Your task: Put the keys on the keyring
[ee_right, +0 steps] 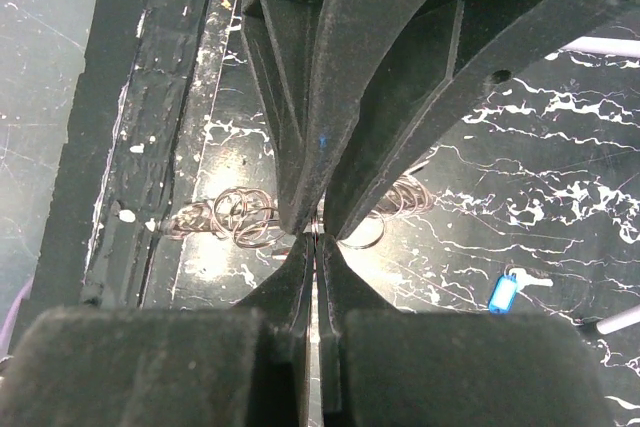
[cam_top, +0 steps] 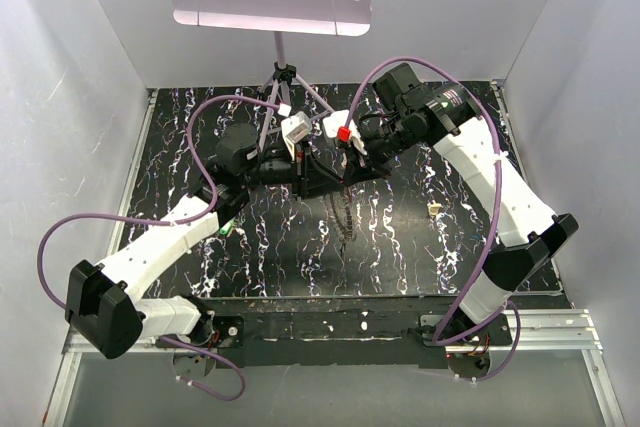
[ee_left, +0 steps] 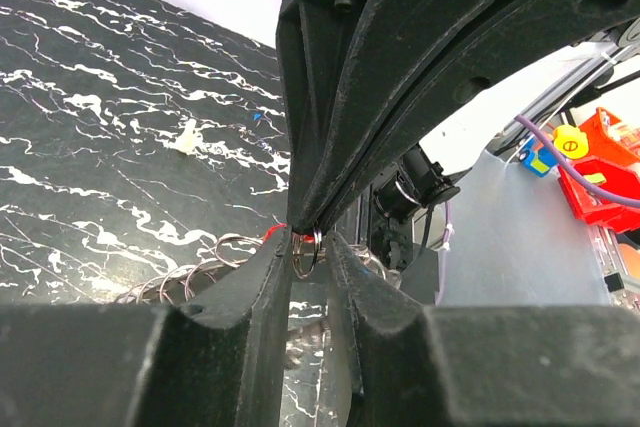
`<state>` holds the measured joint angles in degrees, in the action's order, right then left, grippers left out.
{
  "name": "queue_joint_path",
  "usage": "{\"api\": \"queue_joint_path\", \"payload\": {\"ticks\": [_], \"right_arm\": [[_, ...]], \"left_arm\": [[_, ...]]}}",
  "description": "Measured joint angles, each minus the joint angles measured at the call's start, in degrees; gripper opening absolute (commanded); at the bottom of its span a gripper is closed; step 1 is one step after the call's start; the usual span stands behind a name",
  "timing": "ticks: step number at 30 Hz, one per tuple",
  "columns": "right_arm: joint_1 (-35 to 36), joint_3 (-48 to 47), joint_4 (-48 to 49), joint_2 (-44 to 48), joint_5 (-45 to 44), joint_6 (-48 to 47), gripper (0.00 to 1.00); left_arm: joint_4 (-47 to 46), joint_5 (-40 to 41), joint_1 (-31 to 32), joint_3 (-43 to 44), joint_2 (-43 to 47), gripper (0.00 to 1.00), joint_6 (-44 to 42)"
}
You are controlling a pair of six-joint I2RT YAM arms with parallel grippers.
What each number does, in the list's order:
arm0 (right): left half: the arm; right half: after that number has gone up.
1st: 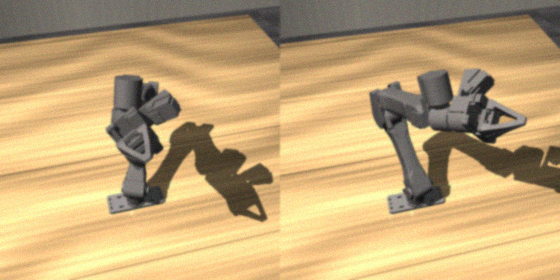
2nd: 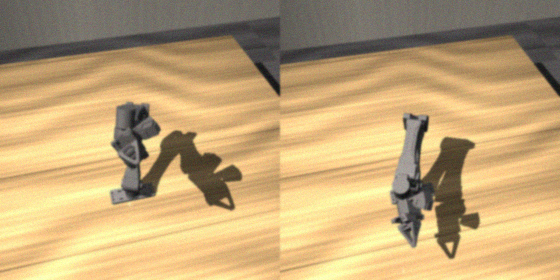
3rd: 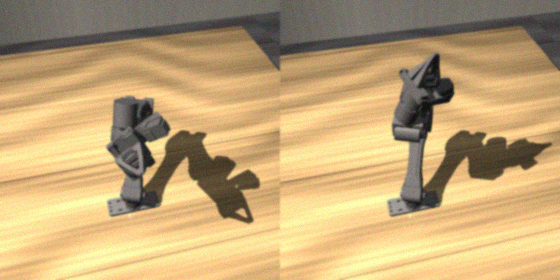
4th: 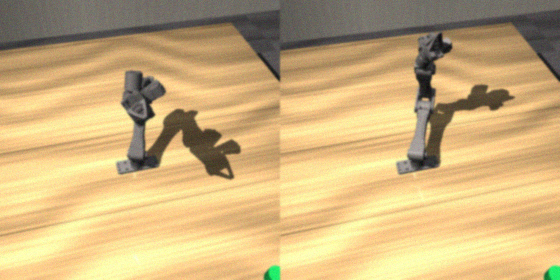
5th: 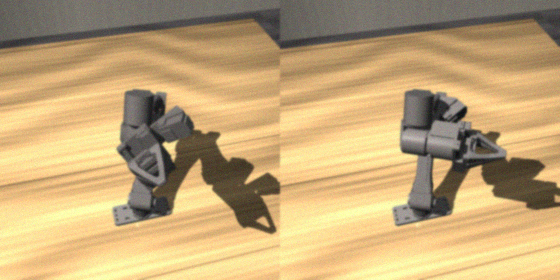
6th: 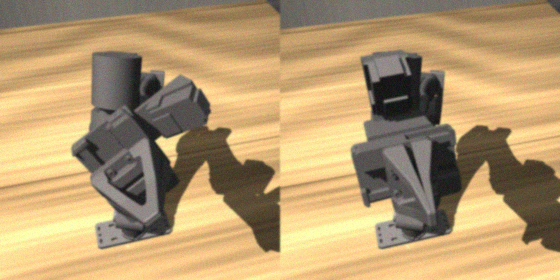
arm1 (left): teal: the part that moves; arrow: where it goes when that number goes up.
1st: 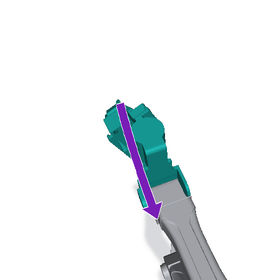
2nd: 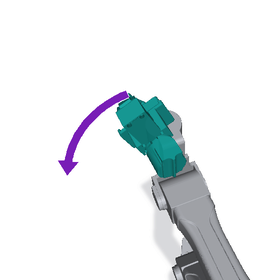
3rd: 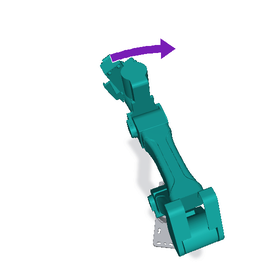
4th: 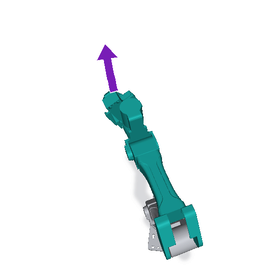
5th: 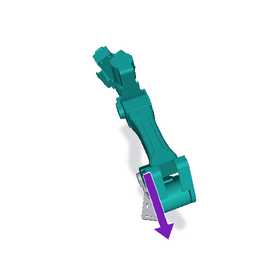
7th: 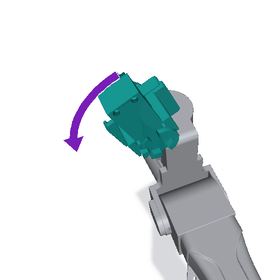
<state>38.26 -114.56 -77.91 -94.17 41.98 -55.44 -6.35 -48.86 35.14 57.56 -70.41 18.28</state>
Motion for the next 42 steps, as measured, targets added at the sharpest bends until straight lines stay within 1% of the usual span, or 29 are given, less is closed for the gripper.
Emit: {"api": "queue_joint_path", "payload": {"ticks": [5, 6, 9, 13, 15, 19, 21, 22, 25, 28, 31, 35, 39, 42], "right_arm": [[0.0, 0.0, -0.2, 0.0, 0.0, 0.1, 0.01], [0.0, 0.0, -0.2, 0.0, 0.0, 0.2, 0.01], [0.0, 0.0, -0.2, 0.0, -0.1, 0.3, 0.01], [-0.2, 0.0, -0.4, -0.2, -0.2, 1.0, 0.02], [-0.3, 0.0, -0.4, -0.2, 0.0, 1.4, 0.14], [-0.6, -0.3, -0.4, -0.8, 1.1, 2.9, 0.41], [-1.1, -1.2, -0.3, -1.2, 2.9, 4.0, 0.50], [-1.4, -1.8, -0.2, -1.4, 3.8, 4.6, 0.53], [-2.6, -4.0, 0.0, -1.6, 6.9, 6.4, 0.58], [-4.4, -5.4, 0.2, -1.2, 10.6, 8.6, 0.59], [-6.5, -5.1, 0.3, -0.4, 14.8, 11.8, 0.59], [-9.2, -2.1, 0.8, 2.2, 21.6, 18.6, 0.59], [-9.7, 0.6, 4.3, 4.0, 25.0, 25.9, 0.59], [-9.7, 2.4, 8.7, 4.6, 26.4, 32.2, 0.59]], "left_arm": [[2.5, 0.1, 0.1, 0.9, -0.1, 0.15, -1.6], [3.0, 0.1, 0.1, 1.1, -0.1, 0.13, -1.9], [3.7, 0.0, 0.2, 1.6, -0.3, 0.00, -2.6], [4.4, -0.7, 0.2, 1.8, -0.4, 0.00, -3.5], [4.6, -0.7, 0.2, 1.9, -0.4, 0.00, -3.7], [4.5, 0.5, 0.2, 1.5, 0.0, 0.00, -3.5], [3.1, 1.9, 0.2, 0.2, 1.1, 0.00, -2.9], [2.3, 2.3, 0.2, -0.7, 1.8, 0.00, -2.5], [-3.9, 4.0, 0.2, -5.8, 5.0, 0.00, 0.0], [-12.0, 5.8, 0.2, -11.5, 8.2, 0.00, 3.3], [-23.4, 8.3, 0.3, -17.2, 10.0, 0.00, 7.2], [-39.5, 12.6, 0.3, -22.8, 10.0, 0.00, 13.0], [-52.2, 15.9, 0.2, -23.7, 8.6, 0.00, 18.5], [-58.8, 17.3, 0.2, -23.7, 8.5, 0.00, 21.2]]}}
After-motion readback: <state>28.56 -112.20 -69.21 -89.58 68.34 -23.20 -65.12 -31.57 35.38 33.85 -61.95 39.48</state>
